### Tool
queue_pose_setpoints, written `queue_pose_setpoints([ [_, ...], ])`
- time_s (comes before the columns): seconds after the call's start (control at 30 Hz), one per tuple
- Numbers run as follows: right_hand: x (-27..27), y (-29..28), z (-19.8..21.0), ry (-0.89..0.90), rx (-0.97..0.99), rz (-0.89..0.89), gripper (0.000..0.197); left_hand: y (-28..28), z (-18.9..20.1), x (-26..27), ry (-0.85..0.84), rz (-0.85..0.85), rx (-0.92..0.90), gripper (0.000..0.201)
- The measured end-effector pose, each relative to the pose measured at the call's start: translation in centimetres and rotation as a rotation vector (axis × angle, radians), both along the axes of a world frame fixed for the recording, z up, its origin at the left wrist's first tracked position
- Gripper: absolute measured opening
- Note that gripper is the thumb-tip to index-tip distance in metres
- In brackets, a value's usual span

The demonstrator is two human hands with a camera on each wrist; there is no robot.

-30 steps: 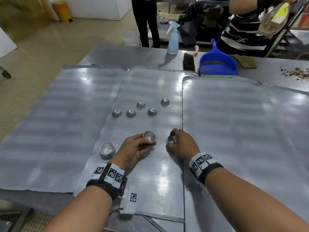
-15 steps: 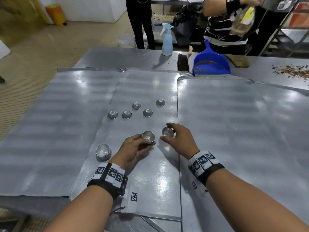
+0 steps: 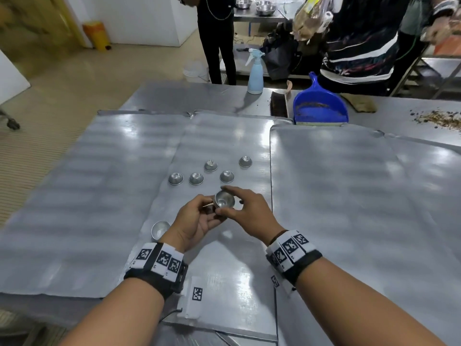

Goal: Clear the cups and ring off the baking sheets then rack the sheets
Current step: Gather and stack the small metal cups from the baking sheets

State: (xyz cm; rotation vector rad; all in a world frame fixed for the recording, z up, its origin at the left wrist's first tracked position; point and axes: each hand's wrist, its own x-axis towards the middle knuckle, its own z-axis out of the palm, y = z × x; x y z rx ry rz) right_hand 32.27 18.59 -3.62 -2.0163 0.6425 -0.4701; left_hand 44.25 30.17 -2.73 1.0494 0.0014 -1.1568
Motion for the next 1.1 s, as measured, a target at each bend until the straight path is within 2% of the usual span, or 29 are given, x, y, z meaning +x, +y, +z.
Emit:
queue_pose_setpoints([
  [0.2,3.8,1.7,1.3,-0.094,0.075,0.044,0.062,2.3,1.2,3.9,-0.139,-0.024,0.019,0.023],
  [0.4,9.3,2.5,1.0,-0.058,0.050,-0.043,0.033,6.8,0.9,10.2,-0.169,0.093,0.090,0.021],
  [0.53,14.1,2.2,-0.2,0.124,-0.072,-0.048,0.032,9.4,0.4,14.1,-0.183,0.108,0.139,0.020],
  [0.73,20.4,1.8,-0.8,0.458,-0.205,0.066,0.046,11.7,-0.6,18.1,-0.173,0.099,0.163,0.020],
  [0.9,23.7,2.3,-2.2,0.653,-0.314,0.138,0.037,12.0,-1.7,20.5,-0.157,0.036,0.190,0.023],
  [1.0,24.5,2.6,-3.4,0.711,-0.298,0.100,0.038,12.1,-2.1,21.5,-0.135,0.010,0.184,0.022],
  [1.1,24.8,2.9,-4.3,0.674,-0.276,0.028,0.030,12.1,-2.3,22.3,-0.123,-0.024,0.175,0.026],
])
